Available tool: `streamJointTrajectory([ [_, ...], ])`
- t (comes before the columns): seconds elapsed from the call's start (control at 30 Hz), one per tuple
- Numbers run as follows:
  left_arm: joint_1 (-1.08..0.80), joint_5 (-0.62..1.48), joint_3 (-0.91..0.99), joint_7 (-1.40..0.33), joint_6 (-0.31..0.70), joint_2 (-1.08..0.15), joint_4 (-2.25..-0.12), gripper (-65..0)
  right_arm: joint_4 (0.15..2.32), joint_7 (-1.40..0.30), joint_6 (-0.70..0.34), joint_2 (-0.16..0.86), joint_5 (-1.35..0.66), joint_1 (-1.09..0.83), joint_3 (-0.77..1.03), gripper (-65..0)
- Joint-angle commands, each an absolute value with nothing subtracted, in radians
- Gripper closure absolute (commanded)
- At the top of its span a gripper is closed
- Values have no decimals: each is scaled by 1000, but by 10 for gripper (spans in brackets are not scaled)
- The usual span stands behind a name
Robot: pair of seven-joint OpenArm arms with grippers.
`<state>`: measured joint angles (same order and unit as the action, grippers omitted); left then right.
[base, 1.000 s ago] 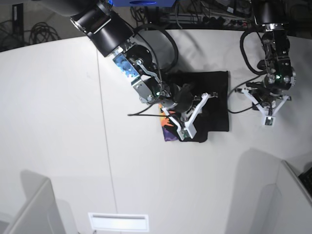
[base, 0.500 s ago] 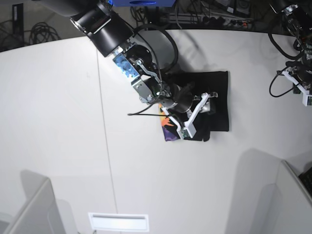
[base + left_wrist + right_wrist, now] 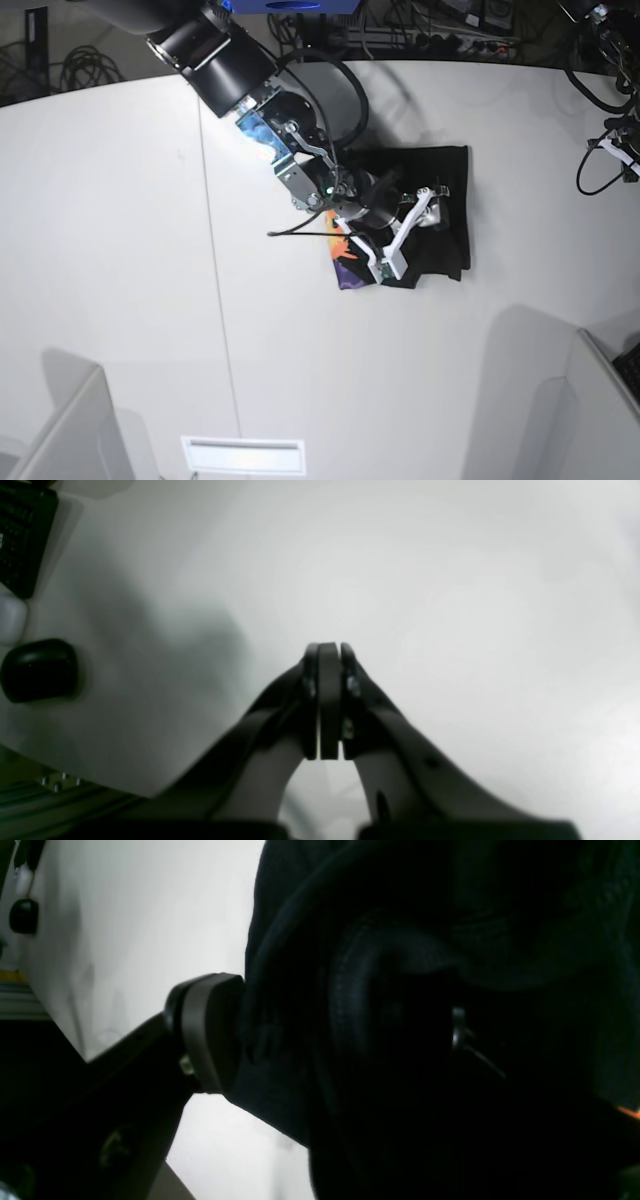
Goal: Fold the T-shirt properly
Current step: 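Fold the strip end with the right gripper over toward the left gripper, then release the right gripper and grasp the bundle's edges with both grippers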
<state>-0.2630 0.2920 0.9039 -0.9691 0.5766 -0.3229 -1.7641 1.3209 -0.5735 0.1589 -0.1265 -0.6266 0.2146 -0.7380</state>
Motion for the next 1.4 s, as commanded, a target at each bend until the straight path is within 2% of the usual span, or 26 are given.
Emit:
streamJointTrajectory([
  [0.0,-255,300,908,-952,576,-343,-1779,0,1340,-559,145,-148,-639,248,-765,-459],
  [0.2,-254,300,914,-952,576,-341,-1781,0,1337,-493,145,-148,-639,289,-900,-459],
  [0.5,-254,300,915,-952,576,-341,-1778,0,1419,-487,143,-145,-639,357,-1026,-461],
  [0.77,-254,302,906,-952,576,-335,-1779,0,1514,-487,145,-68,-639,311,-885,-456],
  [0.8,-254,312,906,-952,576,-325,-1781,0,1518,-487,145,-51,-639,297,-855,-438],
  [0.87,-260,377,908,-954,582,-317,-1785,0,1537,-487,145,-27,-639,269,-780,-360],
  [1.03,-275,616,906,-1044,587,-317,-1784,0,1593,-484,143,-7,-639,131,-486,0],
  [1.23,-272,765,903,-1079,585,-314,-1787,0,1732,-484,142,-1,-639,-21,-308,0],
  [1.3,-272,774,869,-1076,584,-312,-1787,-140,1758,-484,142,25,-639,-53,-278,0],
  [1.37,-272,774,819,-1073,584,-312,-1785,-352,1765,-484,142,47,-639,-74,-268,0],
])
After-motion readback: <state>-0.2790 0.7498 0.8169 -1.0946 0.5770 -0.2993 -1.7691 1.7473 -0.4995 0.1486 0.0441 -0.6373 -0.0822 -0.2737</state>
